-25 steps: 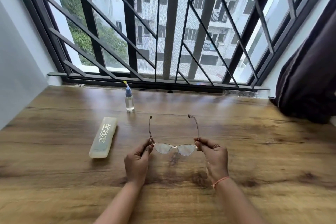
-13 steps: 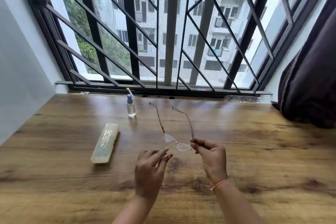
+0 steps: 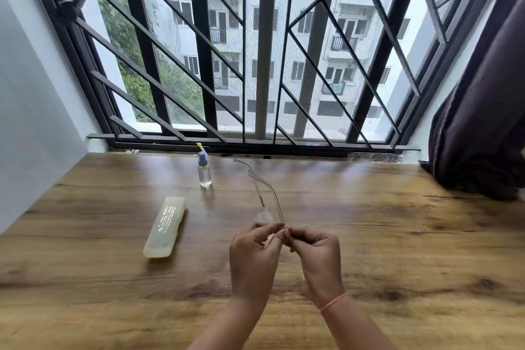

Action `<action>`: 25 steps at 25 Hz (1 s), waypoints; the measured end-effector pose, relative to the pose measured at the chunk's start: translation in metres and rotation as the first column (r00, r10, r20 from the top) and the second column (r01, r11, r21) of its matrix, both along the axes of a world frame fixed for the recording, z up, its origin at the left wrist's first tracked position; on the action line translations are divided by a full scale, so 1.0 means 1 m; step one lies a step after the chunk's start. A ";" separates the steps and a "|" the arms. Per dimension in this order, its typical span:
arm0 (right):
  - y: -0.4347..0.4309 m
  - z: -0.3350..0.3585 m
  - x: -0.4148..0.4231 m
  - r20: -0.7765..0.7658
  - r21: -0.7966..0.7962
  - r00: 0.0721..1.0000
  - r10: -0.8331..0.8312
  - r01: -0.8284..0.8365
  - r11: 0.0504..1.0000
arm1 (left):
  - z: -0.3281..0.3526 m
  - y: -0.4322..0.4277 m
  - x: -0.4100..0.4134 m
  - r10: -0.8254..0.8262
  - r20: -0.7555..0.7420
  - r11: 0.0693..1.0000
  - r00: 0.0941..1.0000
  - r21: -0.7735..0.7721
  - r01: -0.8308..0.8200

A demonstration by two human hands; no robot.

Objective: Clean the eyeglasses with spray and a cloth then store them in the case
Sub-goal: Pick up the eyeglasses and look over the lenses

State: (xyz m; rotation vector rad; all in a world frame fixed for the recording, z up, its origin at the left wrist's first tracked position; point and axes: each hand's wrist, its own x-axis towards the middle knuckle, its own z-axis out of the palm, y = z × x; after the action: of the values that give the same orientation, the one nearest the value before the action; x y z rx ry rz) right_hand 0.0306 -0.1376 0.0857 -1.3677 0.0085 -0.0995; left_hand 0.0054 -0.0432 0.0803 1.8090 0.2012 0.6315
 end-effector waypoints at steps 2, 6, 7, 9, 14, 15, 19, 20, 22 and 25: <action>0.004 -0.003 -0.001 0.017 -0.002 1.000 0.005 -0.005 1.000 | 0.003 0.003 0.003 0.016 -0.017 1.000 1.000 -0.020 -0.016; 0.007 -0.008 -0.001 0.038 -0.028 0.998 0.050 -0.049 0.998 | 0.009 0.011 0.008 0.006 -0.055 0.999 0.998 -0.053 -0.009; 0.007 -0.007 -0.001 0.048 -0.041 0.996 0.072 -0.070 0.997 | 0.011 0.013 0.008 -0.005 -0.067 0.996 0.998 -0.085 0.000; 0.003 -0.005 0.000 0.068 -0.082 0.992 0.102 -0.097 0.992 | 0.014 0.018 0.010 -0.027 -0.096 0.987 0.995 -0.160 0.011; -0.018 -0.006 0.023 0.050 -0.182 0.996 -0.072 0.080 0.980 | 0.020 0.035 0.023 -0.110 -0.147 0.912 0.983 -0.408 0.041; -0.023 -0.007 0.029 0.041 -0.182 0.995 -0.094 0.100 0.978 | 0.023 0.039 0.025 -0.148 -0.157 0.887 0.976 -0.458 0.061; -0.044 -0.018 0.053 -0.084 -0.164 0.994 -0.067 0.052 0.985 | 0.029 0.053 0.030 -0.328 -0.221 0.664 0.918 -0.745 0.058; -0.047 -0.021 0.057 -0.144 -0.119 0.989 -0.021 0.004 0.993 | 0.029 0.057 0.032 -0.373 -0.224 0.580 0.900 -0.814 0.038; -0.050 -0.024 0.061 -0.230 0.039 0.969 0.086 -0.079 0.996 | 0.025 0.063 0.037 -0.446 -0.222 0.449 0.867 -0.893 0.002; -0.050 -0.026 0.063 -0.231 0.084 0.969 0.086 -0.068 0.994 | 0.013 0.069 0.046 -0.475 -0.263 0.426 0.840 -0.904 -0.042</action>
State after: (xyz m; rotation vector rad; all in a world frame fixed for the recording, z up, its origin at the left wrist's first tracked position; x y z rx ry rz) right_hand 0.0940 -0.1875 0.0598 -1.2964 0.1558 0.1269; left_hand 0.0516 0.0253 0.0935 0.8442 0.5168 -0.2000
